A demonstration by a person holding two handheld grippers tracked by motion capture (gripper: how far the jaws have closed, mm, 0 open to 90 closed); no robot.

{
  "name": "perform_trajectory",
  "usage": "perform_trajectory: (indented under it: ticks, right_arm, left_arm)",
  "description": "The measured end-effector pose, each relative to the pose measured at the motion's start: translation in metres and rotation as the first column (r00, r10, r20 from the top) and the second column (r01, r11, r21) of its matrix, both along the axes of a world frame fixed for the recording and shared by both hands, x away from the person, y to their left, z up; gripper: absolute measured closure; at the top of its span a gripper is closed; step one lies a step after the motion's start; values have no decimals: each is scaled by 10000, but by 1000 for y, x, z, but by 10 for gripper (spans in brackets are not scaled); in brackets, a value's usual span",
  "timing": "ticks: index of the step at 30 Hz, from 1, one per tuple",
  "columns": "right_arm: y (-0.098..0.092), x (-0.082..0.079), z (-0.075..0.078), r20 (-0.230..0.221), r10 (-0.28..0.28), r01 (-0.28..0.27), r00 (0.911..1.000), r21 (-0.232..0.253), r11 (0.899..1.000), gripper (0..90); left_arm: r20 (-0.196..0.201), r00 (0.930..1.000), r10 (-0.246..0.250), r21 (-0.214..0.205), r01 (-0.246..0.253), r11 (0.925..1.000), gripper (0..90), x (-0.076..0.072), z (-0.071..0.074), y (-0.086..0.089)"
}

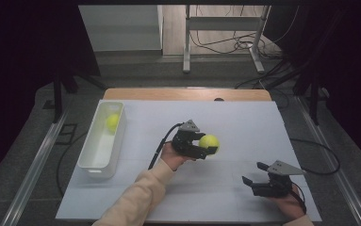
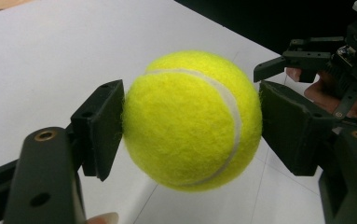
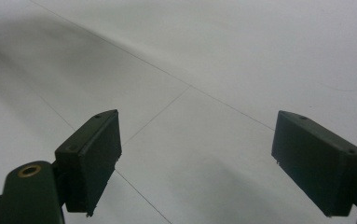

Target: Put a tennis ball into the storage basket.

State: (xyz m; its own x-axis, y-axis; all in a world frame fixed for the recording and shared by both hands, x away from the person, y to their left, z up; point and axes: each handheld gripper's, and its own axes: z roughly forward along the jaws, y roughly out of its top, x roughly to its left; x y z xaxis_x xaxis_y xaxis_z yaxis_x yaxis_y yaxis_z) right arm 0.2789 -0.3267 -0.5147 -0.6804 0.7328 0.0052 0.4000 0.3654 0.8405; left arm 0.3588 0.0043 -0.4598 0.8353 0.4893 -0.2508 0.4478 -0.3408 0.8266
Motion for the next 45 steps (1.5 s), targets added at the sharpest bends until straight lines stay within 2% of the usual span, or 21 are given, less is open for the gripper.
perform_trajectory:
  ticks: [19,29,45]
  right_arm:
    - [0,-1,0,23,-18,19,10000,-15,10000,163]
    - [1,0,0,20,4,-4,10000,-61,10000,163]
    - [2,0,0,36,28,-28,10000,-56,10000,163]
  left_arm:
    - [248,9994,236,-26,-236,9997,265,-5,5,22]
    - [364,9977,578,-323,-567,9979,265,-5,11,35]
    - [412,9947,947,-184,-940,9954,265,-7,14,51]
